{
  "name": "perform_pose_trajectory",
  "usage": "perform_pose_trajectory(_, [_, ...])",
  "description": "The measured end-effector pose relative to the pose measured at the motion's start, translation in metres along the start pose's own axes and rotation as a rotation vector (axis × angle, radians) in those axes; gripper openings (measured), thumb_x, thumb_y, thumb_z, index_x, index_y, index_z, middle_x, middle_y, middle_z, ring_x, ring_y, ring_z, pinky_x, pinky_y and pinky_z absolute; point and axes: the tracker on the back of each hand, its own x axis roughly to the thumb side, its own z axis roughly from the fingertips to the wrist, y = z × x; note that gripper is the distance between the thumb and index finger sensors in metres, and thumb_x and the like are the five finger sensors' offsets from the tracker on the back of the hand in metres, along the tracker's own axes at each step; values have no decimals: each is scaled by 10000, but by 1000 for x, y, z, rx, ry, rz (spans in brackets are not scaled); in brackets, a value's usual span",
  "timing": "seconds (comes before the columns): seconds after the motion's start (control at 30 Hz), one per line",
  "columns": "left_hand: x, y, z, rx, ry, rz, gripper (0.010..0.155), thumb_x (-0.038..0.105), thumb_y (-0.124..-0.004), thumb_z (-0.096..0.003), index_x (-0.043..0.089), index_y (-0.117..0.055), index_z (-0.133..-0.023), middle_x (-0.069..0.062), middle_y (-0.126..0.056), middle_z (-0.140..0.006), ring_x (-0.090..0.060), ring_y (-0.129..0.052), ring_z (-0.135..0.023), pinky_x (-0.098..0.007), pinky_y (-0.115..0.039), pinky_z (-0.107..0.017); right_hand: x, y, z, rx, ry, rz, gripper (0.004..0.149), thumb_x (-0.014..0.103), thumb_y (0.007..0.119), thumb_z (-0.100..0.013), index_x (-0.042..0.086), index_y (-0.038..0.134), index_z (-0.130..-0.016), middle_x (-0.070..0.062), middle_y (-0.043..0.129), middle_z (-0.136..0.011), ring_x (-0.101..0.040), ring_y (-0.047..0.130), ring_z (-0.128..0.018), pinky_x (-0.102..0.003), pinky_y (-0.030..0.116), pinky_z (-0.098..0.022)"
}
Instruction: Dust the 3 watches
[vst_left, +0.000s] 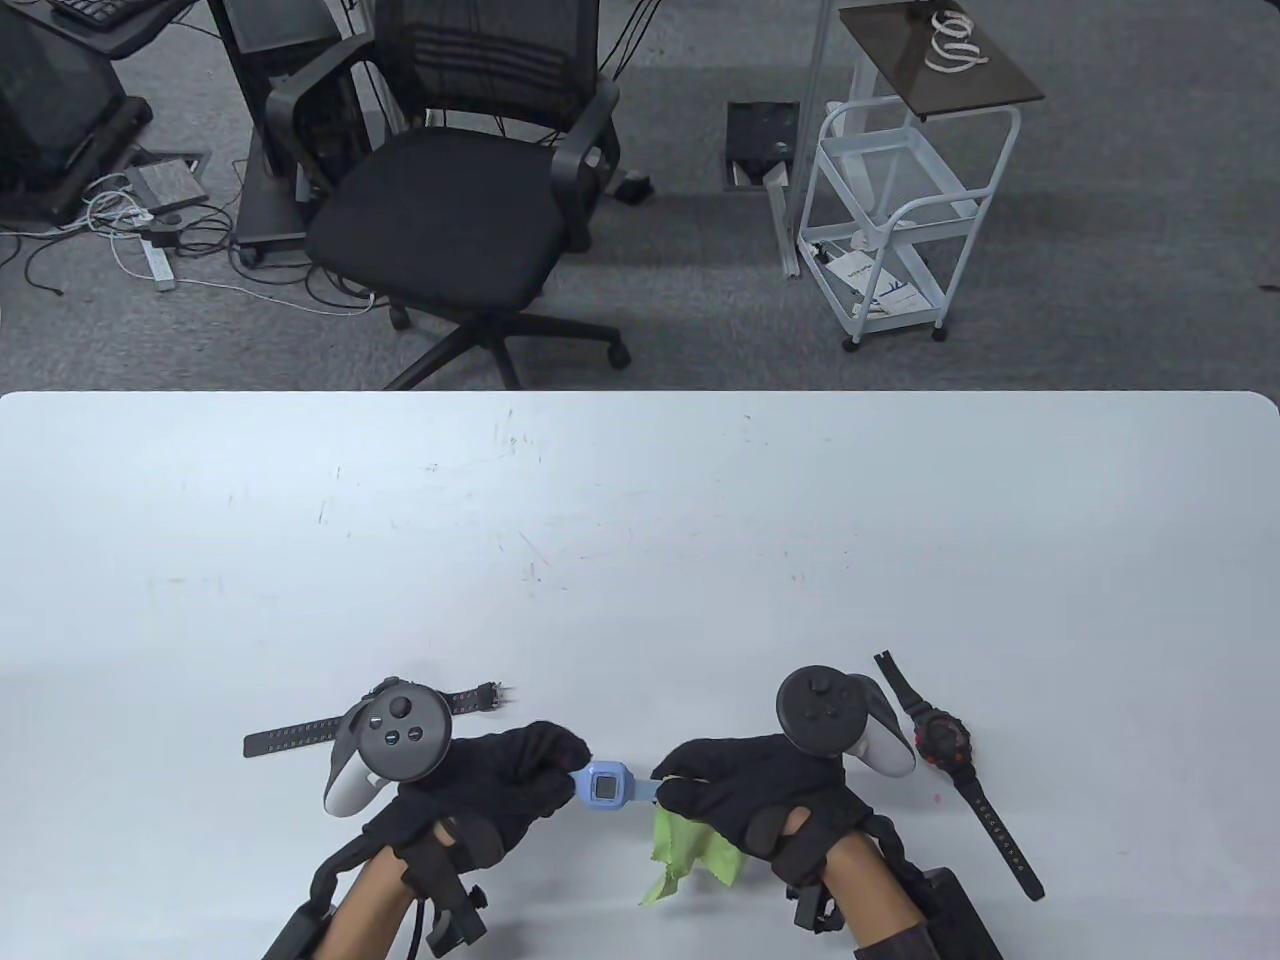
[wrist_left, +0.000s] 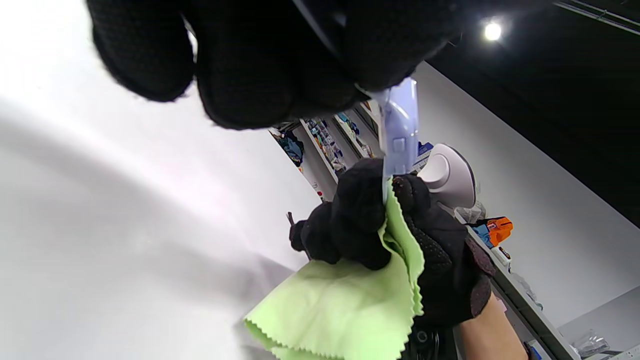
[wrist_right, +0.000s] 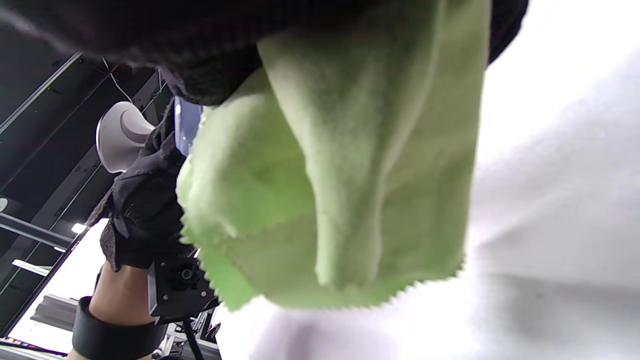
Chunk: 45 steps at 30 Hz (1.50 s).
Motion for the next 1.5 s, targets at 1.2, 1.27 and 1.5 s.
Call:
perform_pose_trajectory(1.2, [0,3,2,22,4,4,473,310,-790,-495,123,-809,-930,-105,-940,-749,-294,-980,-575,-600,-780,-559,-6,-7,4,-14,13,-22,462,537,757,-603,220,868,-919,40,969,-730,-210,912,-779,-596,646,-675])
perform_pose_trajectory(1.27, [0,4,2,26,5,0,474,309,-789,-494,124,-809,-930,-103,-939,-750,-294,-980,-575,-601,-779,-559,-6,-6,3,7,6,-35,462,503,748,-597,221,849,-948,31,958,-762,-220,894,-803,-605,631,-684])
perform_pose_trajectory(1.5, [0,4,3,32,3,2,475,310,-791,-495,122,-809,-931,-106,-939,-750,-294,-980,-575,-601,-779,-559,-6,-7,5,-16,14,-30,465,531,751,-600,219,868,-923,39,970,-732,-211,911,-778,-598,646,-674])
